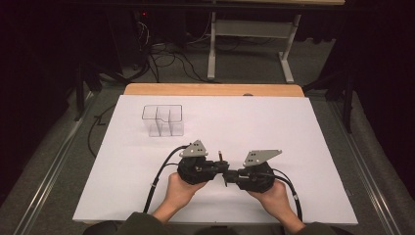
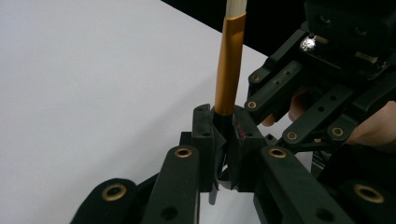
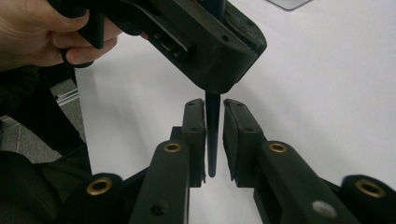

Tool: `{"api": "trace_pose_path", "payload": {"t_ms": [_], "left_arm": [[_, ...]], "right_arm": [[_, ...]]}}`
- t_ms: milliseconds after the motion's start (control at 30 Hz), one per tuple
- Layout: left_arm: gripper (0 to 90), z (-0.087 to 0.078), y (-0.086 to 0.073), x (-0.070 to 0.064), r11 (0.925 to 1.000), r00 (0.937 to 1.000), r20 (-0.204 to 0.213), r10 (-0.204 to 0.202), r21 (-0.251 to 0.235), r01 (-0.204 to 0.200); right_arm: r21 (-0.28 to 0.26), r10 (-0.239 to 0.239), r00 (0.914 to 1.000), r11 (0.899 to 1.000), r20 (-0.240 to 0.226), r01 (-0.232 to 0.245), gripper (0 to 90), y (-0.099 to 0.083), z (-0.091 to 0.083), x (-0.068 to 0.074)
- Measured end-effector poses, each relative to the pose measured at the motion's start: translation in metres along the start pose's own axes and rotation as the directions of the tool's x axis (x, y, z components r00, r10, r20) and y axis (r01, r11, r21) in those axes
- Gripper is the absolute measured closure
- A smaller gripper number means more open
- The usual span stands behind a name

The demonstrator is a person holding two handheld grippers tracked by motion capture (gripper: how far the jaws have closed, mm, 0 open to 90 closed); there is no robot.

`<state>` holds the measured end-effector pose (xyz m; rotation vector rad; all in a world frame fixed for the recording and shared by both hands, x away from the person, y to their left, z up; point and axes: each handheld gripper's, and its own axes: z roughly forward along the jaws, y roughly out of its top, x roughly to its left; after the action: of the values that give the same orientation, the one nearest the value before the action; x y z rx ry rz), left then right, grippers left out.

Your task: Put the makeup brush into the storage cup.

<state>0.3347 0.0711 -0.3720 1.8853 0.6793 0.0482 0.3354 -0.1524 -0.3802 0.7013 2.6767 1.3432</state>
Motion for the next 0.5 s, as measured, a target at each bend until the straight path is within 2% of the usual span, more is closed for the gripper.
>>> {"api": "trace_pose_path", "payload": {"t_ms": [133,500], "left_arm": [[82.8,-0.003,0.001,0.000,0.9999,0.9999,-0.006,0.008,-0.012,-0.008],[82.7,-0.013,0.003,0.005,0.9990,0.9990,-0.044,0.002,-0.044,-0.004]], "right_arm": [[-0.015,-0.005,0.9999,1.000,0.014,0.005,76.3,0.000,-0.002,0.000],[-0.043,0.018,0.9994,0.999,0.028,-0.016,65.5,-0.002,-0.010,-0.006]]}}
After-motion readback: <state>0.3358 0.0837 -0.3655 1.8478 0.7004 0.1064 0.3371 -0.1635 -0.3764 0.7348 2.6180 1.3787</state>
